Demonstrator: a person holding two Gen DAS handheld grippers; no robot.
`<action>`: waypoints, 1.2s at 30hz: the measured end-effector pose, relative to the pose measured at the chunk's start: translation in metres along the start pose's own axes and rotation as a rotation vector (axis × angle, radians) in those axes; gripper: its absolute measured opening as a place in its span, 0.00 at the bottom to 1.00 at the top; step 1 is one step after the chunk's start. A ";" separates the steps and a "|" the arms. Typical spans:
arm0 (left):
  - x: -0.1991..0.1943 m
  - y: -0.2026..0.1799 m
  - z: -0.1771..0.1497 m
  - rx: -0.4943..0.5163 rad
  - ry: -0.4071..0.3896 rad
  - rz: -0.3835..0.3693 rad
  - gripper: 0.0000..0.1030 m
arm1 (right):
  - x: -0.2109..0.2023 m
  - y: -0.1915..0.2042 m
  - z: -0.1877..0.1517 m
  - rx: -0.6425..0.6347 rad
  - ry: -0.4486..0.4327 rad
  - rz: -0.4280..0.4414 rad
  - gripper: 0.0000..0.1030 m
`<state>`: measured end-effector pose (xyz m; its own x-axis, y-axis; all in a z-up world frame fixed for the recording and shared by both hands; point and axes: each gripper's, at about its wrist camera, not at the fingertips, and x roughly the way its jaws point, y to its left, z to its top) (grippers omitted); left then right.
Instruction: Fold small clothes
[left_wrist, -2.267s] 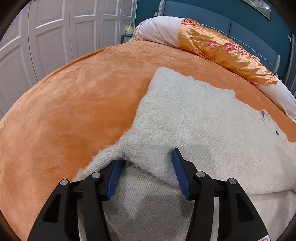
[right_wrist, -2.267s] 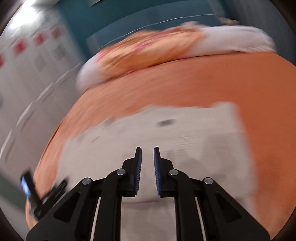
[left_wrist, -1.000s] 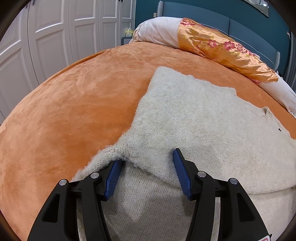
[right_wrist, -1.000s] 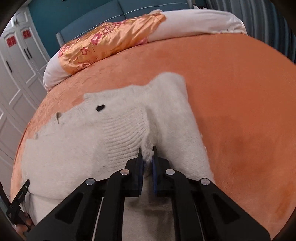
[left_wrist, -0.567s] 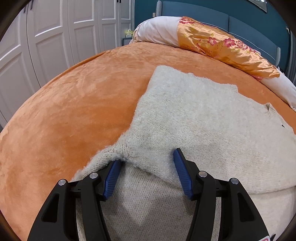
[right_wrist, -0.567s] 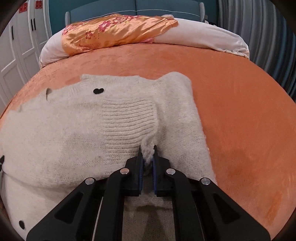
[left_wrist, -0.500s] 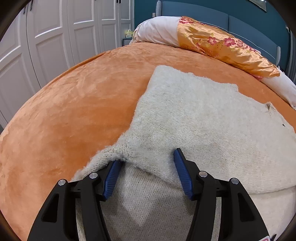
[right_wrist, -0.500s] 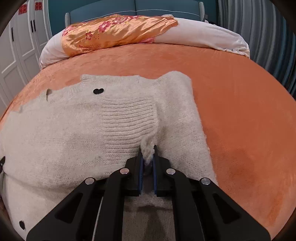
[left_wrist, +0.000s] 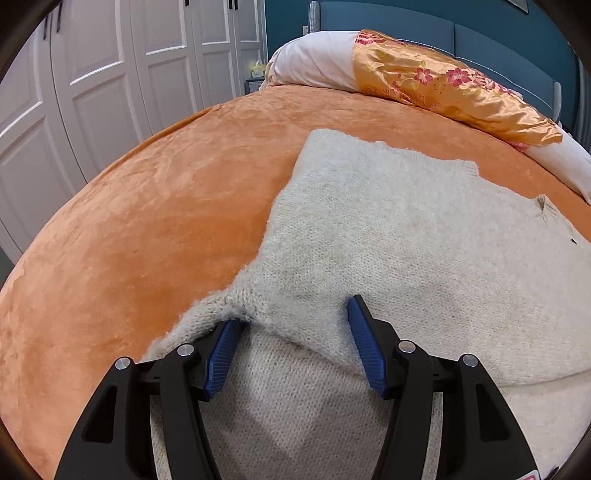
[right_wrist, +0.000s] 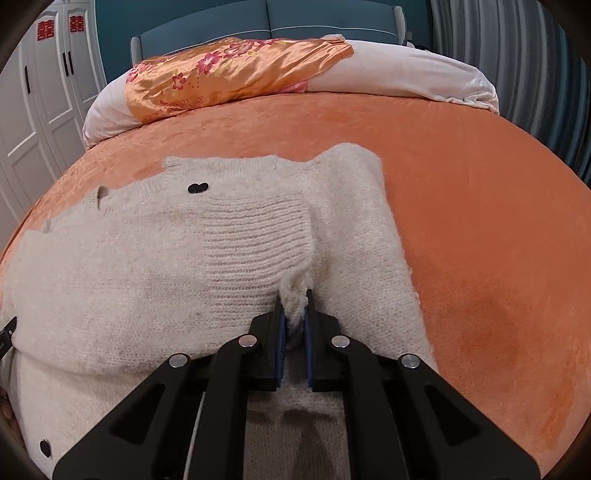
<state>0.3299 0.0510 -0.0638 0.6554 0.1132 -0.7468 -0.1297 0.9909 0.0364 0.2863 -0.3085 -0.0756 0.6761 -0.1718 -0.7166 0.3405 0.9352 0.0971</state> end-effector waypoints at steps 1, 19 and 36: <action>0.000 0.000 0.000 0.001 0.000 0.001 0.56 | 0.000 -0.001 0.000 0.002 -0.001 0.003 0.06; -0.063 0.003 0.003 0.087 0.011 0.032 0.71 | -0.086 -0.004 -0.003 -0.066 -0.018 0.014 0.42; 0.012 0.002 0.046 0.058 0.148 0.069 0.76 | -0.009 0.102 0.015 -0.235 0.137 0.162 0.02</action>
<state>0.3717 0.0577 -0.0424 0.5293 0.1736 -0.8305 -0.1247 0.9841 0.1263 0.3246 -0.2157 -0.0486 0.6096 0.0131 -0.7926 0.0649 0.9957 0.0664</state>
